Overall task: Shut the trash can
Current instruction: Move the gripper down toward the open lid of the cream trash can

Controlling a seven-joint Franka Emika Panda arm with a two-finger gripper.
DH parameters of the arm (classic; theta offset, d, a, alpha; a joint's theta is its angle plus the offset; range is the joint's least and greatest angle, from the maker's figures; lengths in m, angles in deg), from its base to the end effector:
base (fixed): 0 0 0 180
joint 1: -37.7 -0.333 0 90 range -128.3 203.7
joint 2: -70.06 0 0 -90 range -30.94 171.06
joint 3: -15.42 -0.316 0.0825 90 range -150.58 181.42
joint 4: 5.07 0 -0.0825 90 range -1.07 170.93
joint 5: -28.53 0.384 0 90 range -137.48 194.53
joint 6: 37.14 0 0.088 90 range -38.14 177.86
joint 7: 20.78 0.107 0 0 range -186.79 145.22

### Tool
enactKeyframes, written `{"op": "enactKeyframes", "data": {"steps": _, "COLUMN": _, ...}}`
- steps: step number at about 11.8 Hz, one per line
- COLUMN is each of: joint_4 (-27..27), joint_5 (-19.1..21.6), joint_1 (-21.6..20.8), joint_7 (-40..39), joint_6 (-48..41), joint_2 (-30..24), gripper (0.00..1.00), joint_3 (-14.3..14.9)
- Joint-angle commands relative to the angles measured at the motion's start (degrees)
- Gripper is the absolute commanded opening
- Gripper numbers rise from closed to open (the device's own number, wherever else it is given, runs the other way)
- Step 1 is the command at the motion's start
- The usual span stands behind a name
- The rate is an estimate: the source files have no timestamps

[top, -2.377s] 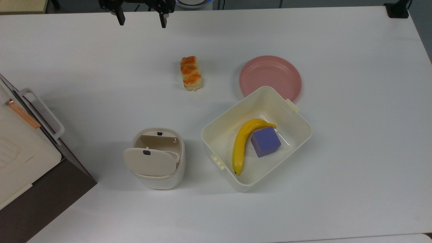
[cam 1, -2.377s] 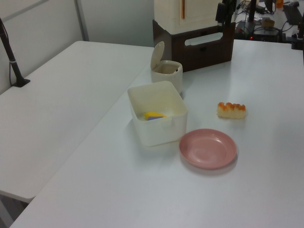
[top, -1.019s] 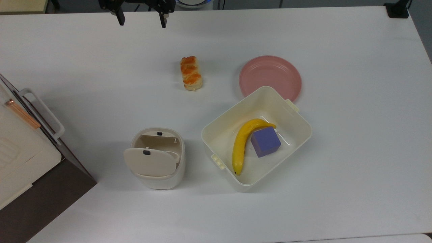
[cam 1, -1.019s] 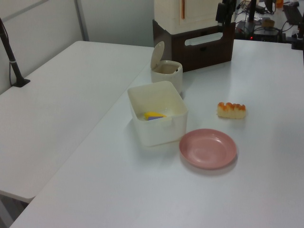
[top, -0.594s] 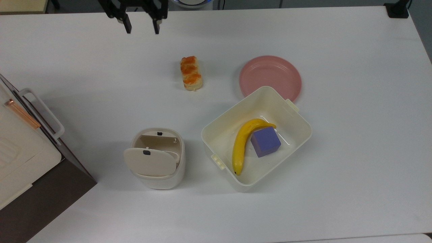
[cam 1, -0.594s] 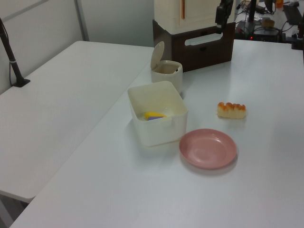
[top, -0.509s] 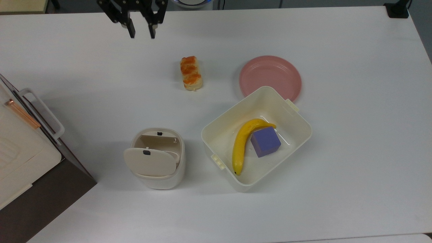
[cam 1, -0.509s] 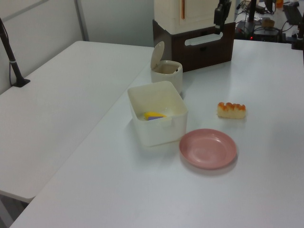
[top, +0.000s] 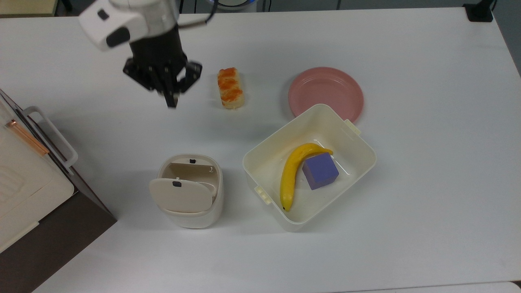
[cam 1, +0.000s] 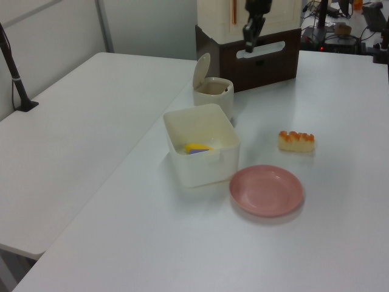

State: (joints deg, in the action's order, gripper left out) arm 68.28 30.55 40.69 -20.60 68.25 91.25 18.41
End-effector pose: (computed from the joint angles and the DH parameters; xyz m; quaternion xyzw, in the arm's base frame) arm 0.6842 -0.0621 0.5614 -0.9940 0.0539 -0.0951 0.0033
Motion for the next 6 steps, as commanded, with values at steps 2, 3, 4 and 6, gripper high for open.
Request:
{"op": "enactKeyframes", "data": {"steps": 2, "joint_4": -9.17, "joint_5": -0.70, "joint_1": -1.15, "joint_7": 19.71, "joint_6": 6.23, "joint_2": 7.54, "gripper": 0.00, "joint_3": 0.44}}
{"op": "enactKeyframes", "data": {"steps": 3, "joint_4": -9.63, "joint_5": -1.05, "joint_1": -1.15, "joint_7": 22.46, "joint_6": 7.10, "joint_2": 8.07, "gripper": 0.00, "joint_3": 0.18}}
{"op": "enactKeyframes", "data": {"steps": 4, "joint_4": -9.72, "joint_5": -1.06, "joint_1": -1.15, "joint_7": 25.80, "joint_6": 8.94, "joint_2": 8.16, "gripper": 0.00, "joint_3": -0.17}}
{"op": "enactKeyframes", "data": {"steps": 6, "joint_4": -13.56, "joint_5": -1.23, "joint_1": -1.93, "joint_7": 33.53, "joint_6": 12.46, "joint_2": 10.52, "gripper": 0.00, "joint_3": -0.17}}
